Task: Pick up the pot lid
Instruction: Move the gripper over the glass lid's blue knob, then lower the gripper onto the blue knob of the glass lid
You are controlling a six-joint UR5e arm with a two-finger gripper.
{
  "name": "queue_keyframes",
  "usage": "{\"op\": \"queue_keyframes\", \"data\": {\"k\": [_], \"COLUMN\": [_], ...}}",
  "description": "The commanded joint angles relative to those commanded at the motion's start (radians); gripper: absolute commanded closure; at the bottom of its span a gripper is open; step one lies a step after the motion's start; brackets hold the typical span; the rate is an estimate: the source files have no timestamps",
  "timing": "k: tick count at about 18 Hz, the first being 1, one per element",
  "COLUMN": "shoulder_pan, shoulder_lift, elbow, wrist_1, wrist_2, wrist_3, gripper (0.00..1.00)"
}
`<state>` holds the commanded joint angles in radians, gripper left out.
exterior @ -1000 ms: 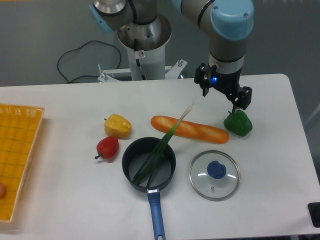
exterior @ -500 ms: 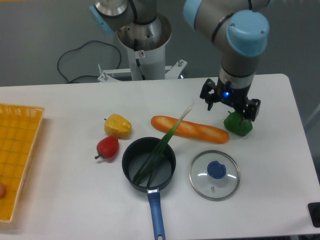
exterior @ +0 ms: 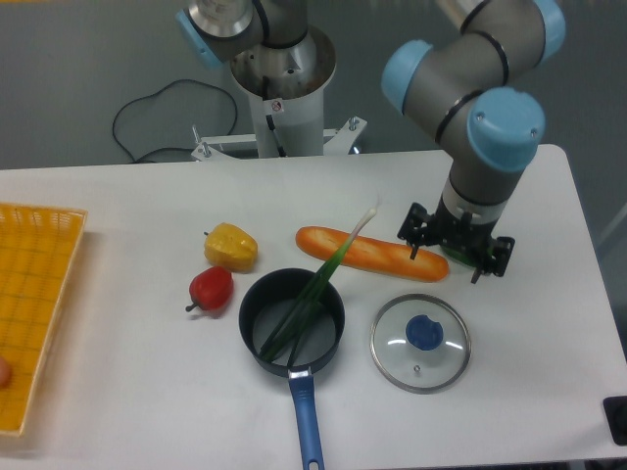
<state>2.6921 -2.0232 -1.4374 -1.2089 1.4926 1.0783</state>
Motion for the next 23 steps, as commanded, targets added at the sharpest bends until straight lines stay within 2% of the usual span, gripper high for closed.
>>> {"op": "queue_keyframes", "data": {"k": [8,14,20,23], "shoulder_pan": [-0.009,-0.017,-0.034,-0.038], "shoulder_lift": [-0.064,-0.081,-0.126,-0.138], "elbow": [0.011,0.003,-0.003,-0.005], "wrist_1": [0.008,0.009,0.072,0.08], "wrist_2": [0.006,0.006,0.008,0.02], "wrist_3": [0.048,0.043,0.035,0.034], "gripper": [0.02,0.02,0.03,0.03]}}
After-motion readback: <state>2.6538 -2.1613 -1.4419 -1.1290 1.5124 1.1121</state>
